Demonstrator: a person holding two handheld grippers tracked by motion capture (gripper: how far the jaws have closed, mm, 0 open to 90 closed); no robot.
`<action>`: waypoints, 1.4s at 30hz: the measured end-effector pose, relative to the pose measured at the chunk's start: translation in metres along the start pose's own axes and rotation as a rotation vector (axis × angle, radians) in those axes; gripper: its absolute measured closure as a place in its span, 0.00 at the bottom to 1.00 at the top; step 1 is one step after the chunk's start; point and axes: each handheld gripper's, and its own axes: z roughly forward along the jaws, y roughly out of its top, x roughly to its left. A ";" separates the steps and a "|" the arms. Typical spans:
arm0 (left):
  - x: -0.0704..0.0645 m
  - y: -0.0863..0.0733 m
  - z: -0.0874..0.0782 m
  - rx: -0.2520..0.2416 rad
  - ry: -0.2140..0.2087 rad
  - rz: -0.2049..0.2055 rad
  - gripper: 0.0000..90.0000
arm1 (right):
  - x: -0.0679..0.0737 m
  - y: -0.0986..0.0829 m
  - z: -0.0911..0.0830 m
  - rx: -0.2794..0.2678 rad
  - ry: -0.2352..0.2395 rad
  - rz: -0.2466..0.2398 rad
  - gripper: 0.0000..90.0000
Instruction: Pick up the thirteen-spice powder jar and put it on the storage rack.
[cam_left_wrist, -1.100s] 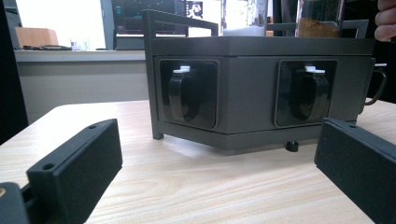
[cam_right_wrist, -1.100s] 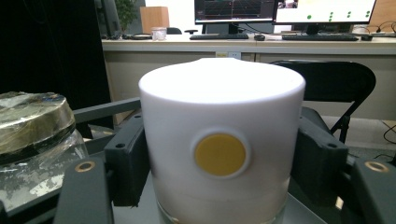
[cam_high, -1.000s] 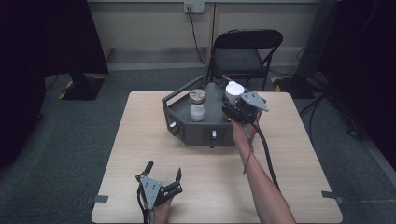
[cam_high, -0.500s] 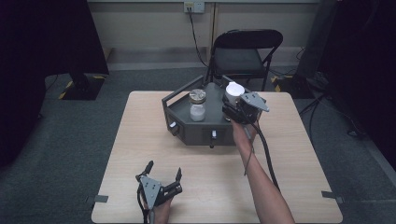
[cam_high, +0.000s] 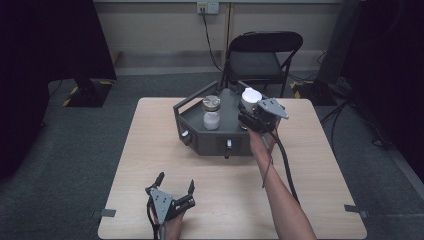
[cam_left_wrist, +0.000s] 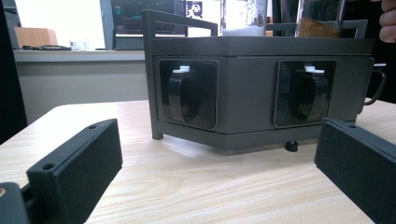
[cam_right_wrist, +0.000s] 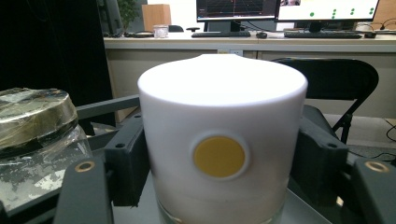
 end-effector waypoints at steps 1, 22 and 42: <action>0.000 0.000 0.000 0.000 0.000 0.000 0.00 | 0.000 0.000 0.000 0.000 0.000 0.000 0.33; 0.001 0.000 0.000 0.000 -0.003 0.000 0.00 | -0.001 -0.008 0.001 -0.056 -0.011 -0.008 0.00; 0.001 0.000 0.000 0.000 -0.005 0.000 0.00 | -0.004 -0.013 -0.009 -0.059 -0.001 0.000 0.00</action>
